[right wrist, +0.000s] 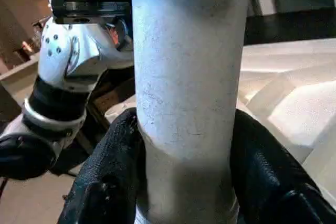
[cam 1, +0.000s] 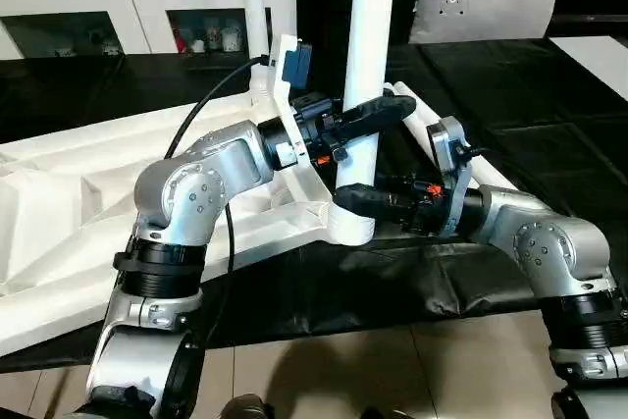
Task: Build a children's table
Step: Pick table leg
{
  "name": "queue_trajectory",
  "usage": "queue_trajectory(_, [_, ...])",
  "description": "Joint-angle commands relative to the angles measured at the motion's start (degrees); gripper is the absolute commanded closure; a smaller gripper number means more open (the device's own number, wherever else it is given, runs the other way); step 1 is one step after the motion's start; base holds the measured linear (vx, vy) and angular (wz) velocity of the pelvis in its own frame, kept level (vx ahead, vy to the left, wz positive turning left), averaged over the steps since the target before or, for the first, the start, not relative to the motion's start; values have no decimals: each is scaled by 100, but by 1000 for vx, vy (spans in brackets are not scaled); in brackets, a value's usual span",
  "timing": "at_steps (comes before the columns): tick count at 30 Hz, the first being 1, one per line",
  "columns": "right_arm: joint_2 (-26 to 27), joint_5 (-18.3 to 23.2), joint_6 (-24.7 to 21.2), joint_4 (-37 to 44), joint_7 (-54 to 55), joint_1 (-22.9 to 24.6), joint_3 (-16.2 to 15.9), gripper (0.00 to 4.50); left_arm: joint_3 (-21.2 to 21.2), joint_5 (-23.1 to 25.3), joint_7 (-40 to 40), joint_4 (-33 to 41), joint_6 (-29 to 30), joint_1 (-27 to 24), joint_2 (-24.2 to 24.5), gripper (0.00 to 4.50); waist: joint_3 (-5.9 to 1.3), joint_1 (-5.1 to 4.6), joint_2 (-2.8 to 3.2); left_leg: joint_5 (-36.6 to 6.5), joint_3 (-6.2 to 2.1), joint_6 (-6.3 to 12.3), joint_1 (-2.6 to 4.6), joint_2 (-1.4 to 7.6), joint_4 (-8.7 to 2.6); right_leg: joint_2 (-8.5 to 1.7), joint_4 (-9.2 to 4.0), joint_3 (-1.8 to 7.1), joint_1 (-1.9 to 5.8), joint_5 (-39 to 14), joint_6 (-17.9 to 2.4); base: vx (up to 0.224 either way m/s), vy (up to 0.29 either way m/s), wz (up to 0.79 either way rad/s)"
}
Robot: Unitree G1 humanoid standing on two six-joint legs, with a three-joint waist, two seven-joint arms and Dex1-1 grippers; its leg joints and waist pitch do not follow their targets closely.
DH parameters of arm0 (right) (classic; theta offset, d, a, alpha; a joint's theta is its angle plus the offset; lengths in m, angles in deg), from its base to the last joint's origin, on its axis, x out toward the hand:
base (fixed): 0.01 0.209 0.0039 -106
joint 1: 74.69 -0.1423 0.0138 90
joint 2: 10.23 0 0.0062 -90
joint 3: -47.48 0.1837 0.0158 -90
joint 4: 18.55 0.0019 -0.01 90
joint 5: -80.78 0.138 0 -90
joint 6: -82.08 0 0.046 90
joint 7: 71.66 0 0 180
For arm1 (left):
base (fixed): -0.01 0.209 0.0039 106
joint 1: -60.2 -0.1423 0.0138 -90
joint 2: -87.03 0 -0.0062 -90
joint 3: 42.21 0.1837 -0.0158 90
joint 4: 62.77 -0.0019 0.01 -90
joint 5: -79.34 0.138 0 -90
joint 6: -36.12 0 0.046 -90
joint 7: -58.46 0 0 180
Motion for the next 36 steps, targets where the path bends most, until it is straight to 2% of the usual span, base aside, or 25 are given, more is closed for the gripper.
queue_trajectory(1, [48,-188,123,105,206,86,-50,254,-165,-66,-202,117,-156,52,-81,184,-521,3,-62,-694,-63,204,11,253,-347,-371,-428,273,388,-2292,-433,0,0,0])
queue_trajectory(9, [428,-797,812,-103,1068,-17,-127,254,-93,653,-605,324,-1297,-131,-275,118,-515,-17,-67,-729,-70,156,15,255,-365,-379,-439,277,376,-2348,-286,0,0,0])
queue_trajectory(10, [582,-998,880,-154,1478,-65,-156,254,-73,923,-924,389,-1663,-170,-435,112,-508,-36,-66,-695,-78,132,2,261,-371,-376,-446,276,372,-2342,-270,0,0,0])
queue_trajectory(12, [633,-1063,927,-170,1592,-78,-163,254,-61,994,-1052,406,-1738,-182,-485,111,-507,-41,-66,-739,-69,130,14,258,-372,-372,-452,273,375,-2393,-259,0,0,0])
queue_trajectory(13, [691,-1150,979,-206,1730,-102,-176,254,24,1148,-1195,418,-1849,-203,-517,143,-513,-35,-63,-754,-74,127,15,257,-371,-375,-447,273,377,-2405,-235,0,0,0])
queue_trajectory(17, [772,-1471,1082,-344,2073,-199,-312,254,237,1568,-1738,330,-2051,-266,-733,140,-504,-42,-51,-768,-82,121,15,266,-378,-364,-443,280,369,-2304,-188,0,0,0])
queue_trajectory(20, [849,-1535,1194,-385,2153,-211,-304,254,370,1831,-1965,205,-2224,-278,-885,182,-512,-36,-62,-765,-75,171,-4,249,-371,-365,-448,279,381,-2279,-185,0,0,0])
queue_trajectory(22, [900,-1604,1266,-455,2283,-227,-266,254,503,2238,-2221,-23,-2422,-193,-862,183,-503,-42,-56,-797,-77,199,1,248,-374,-353,-463,277,368,-2305,-142,0,0,0])
queue_trajectory(24, [910,-1638,1293,-473,2325,-231,-263,254,503,2306,-2253,-72,-2512,-167,-857,198,-513,-41,-33,-796,-85,182,9,252,-375,-360,-458,274,369,-2296,-128,0,0,0])
queue_trajectory(26, [930,-1665,1327,-485,2378,-231,-265,254,492,2355,-2313,-89,-2585,-156,-863,227,-515,-43,-41,-799,-87,177,7,259,-375,-361,-444,275,370,-2217,-168,0,0,0])
queue_trajectory(29, [942,-1715,1365,-505,2410,-229,-301,254,476,2417,-2391,-107,-2593,-152,-861,232,-525,-51,-46,-760,-87,199,1,263,-370,-366,-418,283,377,-2073,-276,0,0,0])
queue_trajectory(30, [955,-1726,1374,-520,2417,-230,-302,254,477,2446,-2411,-130,-2614,-153,-864,260,-522,-50,-48,-762,-83,214,3,265,-369,-370,-419,285,375,-2068,-312,0,0,0])
queue_trajectory(36, [969,-1812,1467,-580,2465,-251,-346,255,438,2519,-2520,-229,-2668,-138,-895,272,-523,-47,-42,-810,-80,220,10,265,-367,-377,-423,286,377,-2093,-365,0,0,0])
